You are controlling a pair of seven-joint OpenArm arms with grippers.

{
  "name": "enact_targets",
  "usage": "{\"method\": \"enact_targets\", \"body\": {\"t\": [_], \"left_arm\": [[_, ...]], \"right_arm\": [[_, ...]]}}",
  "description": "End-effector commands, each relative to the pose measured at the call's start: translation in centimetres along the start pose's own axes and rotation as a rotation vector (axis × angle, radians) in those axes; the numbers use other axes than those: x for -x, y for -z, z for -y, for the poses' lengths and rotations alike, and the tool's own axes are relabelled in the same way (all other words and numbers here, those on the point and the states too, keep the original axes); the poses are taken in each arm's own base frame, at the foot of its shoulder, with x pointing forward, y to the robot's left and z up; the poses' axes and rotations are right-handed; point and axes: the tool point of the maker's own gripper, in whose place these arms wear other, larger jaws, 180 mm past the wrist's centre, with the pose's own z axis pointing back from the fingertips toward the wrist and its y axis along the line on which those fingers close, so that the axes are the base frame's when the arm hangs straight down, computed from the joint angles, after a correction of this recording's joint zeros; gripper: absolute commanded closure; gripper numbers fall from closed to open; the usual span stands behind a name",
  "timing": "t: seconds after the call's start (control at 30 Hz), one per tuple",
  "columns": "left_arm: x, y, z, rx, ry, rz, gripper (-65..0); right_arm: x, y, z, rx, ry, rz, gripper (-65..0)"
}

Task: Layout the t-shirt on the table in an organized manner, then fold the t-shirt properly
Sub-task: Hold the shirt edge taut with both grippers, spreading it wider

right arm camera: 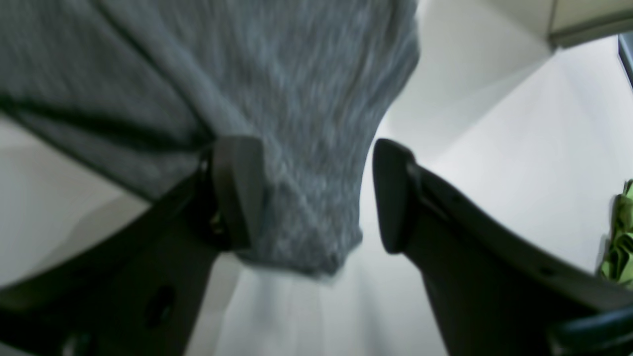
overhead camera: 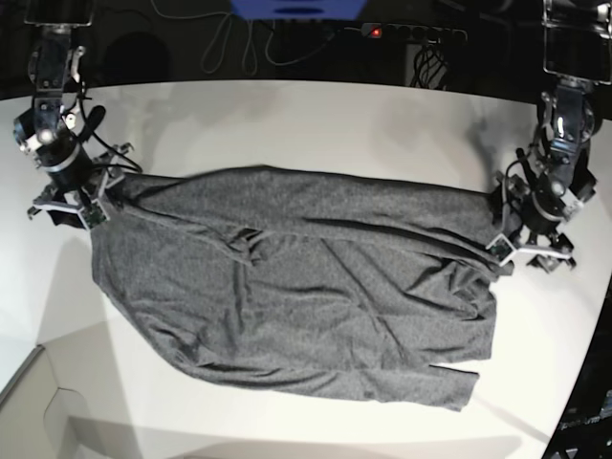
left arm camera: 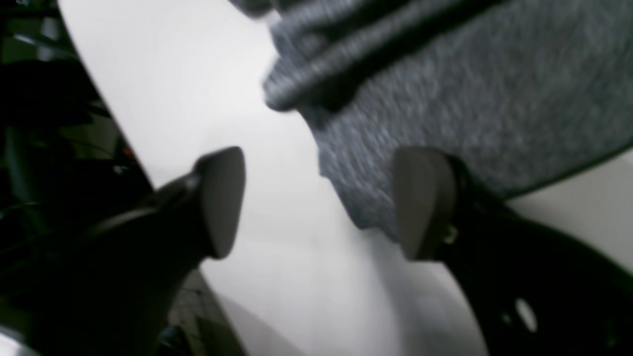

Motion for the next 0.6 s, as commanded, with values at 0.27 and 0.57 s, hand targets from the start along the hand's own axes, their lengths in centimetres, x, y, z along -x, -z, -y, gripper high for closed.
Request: {"method": "enact_targets", "body": {"t": [0.27, 0.57], "left_arm": [[1.3, -2.0, 0.9, 0.006, 0.076, 0.0, -52.3], [4.3, -0.1, 3.1, 0.09, 0.024, 0.0, -52.3]], "right_arm": [[-2.1, -2.7, 1.7, 0.072, -0.031, 0.073, -36.4], [-0.5, -3.2, -0.6, 0.036, 0.008, 0.04, -36.4]]}}
